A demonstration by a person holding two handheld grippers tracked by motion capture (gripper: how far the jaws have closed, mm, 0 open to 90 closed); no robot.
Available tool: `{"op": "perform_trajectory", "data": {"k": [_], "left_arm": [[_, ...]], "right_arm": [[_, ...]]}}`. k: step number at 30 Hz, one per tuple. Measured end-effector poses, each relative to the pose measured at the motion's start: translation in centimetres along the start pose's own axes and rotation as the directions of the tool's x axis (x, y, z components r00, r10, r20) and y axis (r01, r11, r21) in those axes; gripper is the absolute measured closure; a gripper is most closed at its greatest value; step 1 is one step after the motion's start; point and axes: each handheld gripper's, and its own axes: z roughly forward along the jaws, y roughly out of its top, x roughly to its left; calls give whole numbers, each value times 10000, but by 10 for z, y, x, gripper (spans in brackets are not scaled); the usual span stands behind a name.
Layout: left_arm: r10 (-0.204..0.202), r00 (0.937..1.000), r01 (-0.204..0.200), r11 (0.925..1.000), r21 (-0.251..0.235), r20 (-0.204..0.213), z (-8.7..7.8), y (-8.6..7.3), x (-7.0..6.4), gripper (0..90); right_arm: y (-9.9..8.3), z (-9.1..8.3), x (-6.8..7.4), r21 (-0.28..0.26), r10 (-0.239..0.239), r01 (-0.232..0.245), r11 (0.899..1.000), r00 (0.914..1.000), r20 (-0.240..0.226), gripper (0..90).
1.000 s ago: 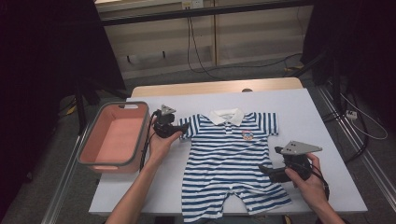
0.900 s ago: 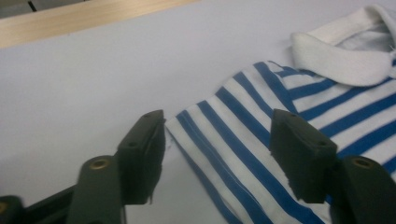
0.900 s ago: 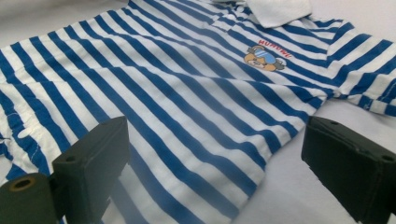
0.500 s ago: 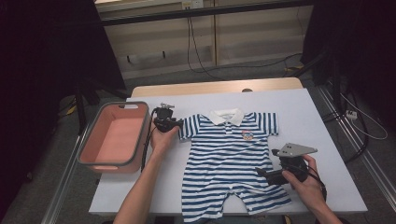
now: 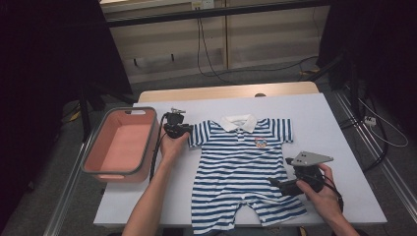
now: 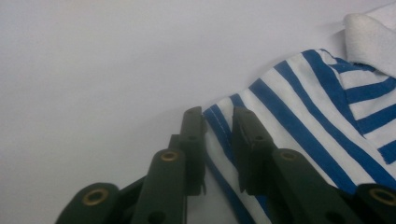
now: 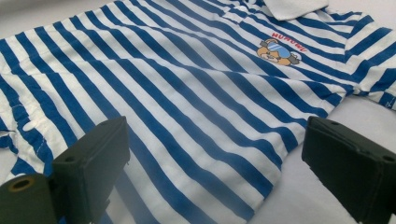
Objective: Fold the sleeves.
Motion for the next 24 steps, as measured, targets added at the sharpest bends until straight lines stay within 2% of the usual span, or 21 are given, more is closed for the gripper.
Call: {"op": "perform_trajectory", "data": {"k": [4,6,10,17,19,21,24], "left_arm": [[-12,9997,11,10000,45,262,0,0,-2,864],[9,9992,-11,10000,46,403,-2,-1,-1,876],[-258,9985,263,9996,-93,483,-3,-3,0,882],[-490,9980,517,9964,-678,403,-17,7,3,883],[-565,9977,591,9955,-739,379,-20,7,4,883],[-420,9989,432,9969,-658,195,-21,8,5,883],[-482,9987,491,9967,-639,145,-23,7,5,884]], "right_arm": [[0,0,0,14,-13,13,10000,10000,-4,76],[0,0,0,18,-25,25,10000,10000,-7,76],[0,0,0,23,-4,4,10000,10000,-11,76],[0,-1,0,-11,-2,2,10000,10000,-48,70],[0,-1,0,-34,23,-23,10000,10000,-76,70],[0,-1,0,-42,33,-34,10000,9999,-98,67],[0,-1,0,-37,37,-38,10000,9999,-100,67]]}}
